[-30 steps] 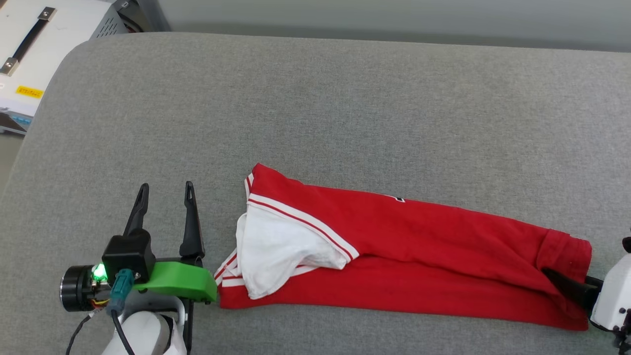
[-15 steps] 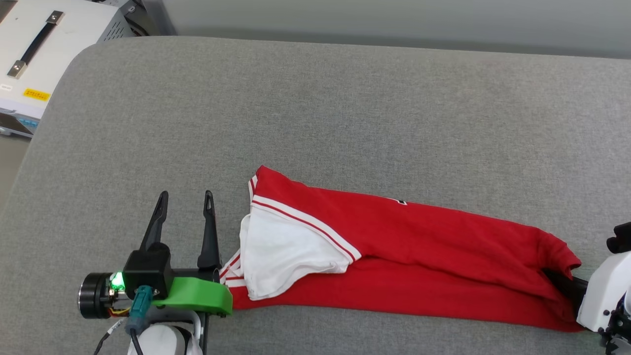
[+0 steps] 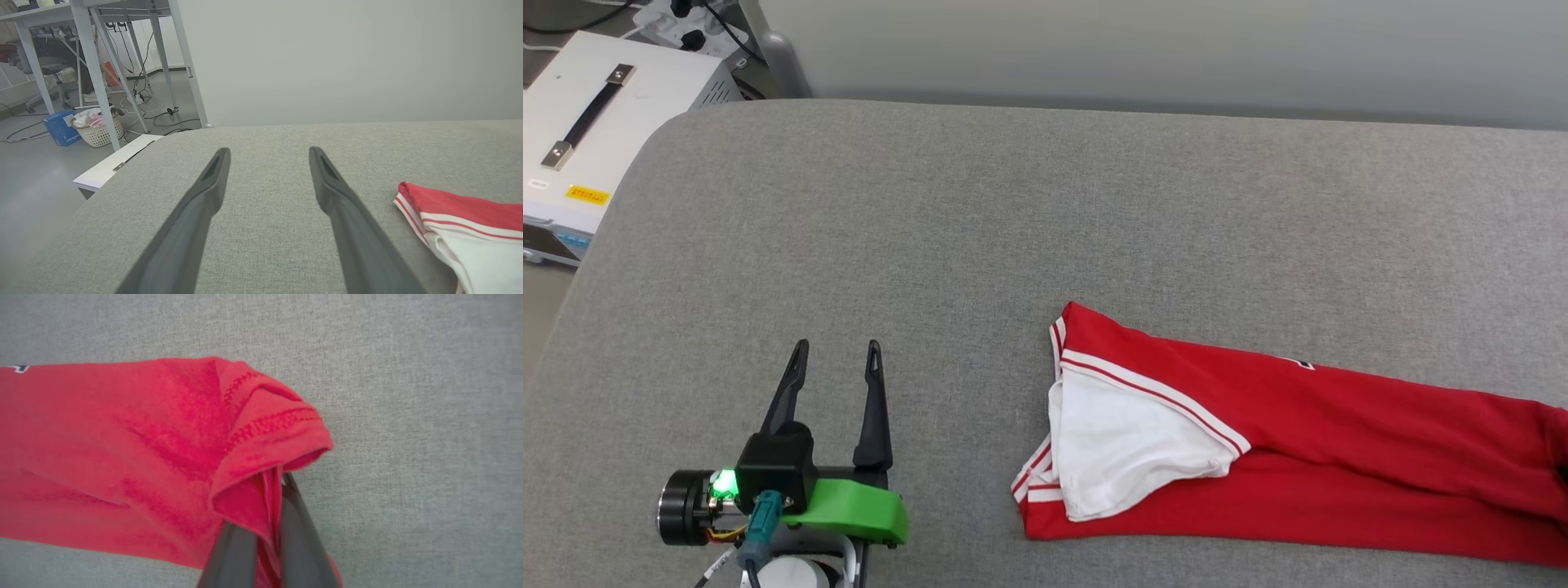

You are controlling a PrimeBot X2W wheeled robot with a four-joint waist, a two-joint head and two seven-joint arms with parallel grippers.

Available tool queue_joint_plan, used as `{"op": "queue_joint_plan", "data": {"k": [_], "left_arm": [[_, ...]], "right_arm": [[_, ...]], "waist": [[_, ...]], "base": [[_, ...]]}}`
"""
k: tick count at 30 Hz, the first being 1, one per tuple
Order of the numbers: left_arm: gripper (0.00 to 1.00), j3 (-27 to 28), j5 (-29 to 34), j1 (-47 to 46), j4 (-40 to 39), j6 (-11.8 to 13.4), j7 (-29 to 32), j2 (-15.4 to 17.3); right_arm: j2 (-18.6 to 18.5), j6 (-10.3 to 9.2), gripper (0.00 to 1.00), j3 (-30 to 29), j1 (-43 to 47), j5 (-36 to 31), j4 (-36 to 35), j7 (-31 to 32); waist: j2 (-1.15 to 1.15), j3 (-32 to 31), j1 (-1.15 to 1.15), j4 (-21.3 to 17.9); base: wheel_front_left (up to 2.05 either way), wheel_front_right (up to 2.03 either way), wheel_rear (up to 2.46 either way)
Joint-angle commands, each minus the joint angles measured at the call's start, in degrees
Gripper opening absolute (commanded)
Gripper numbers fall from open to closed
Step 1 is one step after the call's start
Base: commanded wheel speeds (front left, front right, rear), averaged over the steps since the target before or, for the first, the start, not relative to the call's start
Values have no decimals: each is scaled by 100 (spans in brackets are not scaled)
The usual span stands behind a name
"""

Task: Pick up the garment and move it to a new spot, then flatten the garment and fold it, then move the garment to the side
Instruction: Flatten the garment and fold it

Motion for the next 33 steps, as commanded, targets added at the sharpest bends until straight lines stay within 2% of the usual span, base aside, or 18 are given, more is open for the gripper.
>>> {"op": "queue_joint_plan", "data": {"k": [1, 7, 10, 15, 20, 27, 33], "left_arm": [[100, 43, 63, 114, 27, -52, -34, -41], [100, 107, 134, 181, 70, -155, -34, -110], [100, 136, 172, 213, 87, -188, -34, -137], [100, 184, 201, 210, 70, -216, -34, -186], [100, 186, 217, 117, 81, -252, -34, -246], [100, 199, 226, -92, 122, -294, -34, -306], [100, 217, 238, -210, 145, -313, -34, -342]], "right_arm": [[-35, -10, 0, -10, 54, 29, -51, 15], [-72, -10, 0, 53, 195, 311, -813, 375], [-12, -10, 0, 18, 236, 512, -1430, 625], [86, -10, 0, 127, 71, 239, -2356, 976], [419, -10, 0, 571, -497, -295, -2931, 1456], [1053, -10, 0, 1732, -1648, -752, -2993, 1932], [1667, -10, 0, 2700, -2533, -915, -2519, 1820]], "waist": [[0, -44, 0, -3], [0, -143, 0, 26], [0, -162, 0, 50], [0, -94, 0, 92], [0, 68, 0, 134], [0, 301, 0, 212], [0, 446, 0, 267]], "base": [[0, 0, 0], [0, 0, 0], [0, 0, 0], [0, 0, 0], [0, 0, 0], [0, 0, 0], [0, 0, 0]]}}
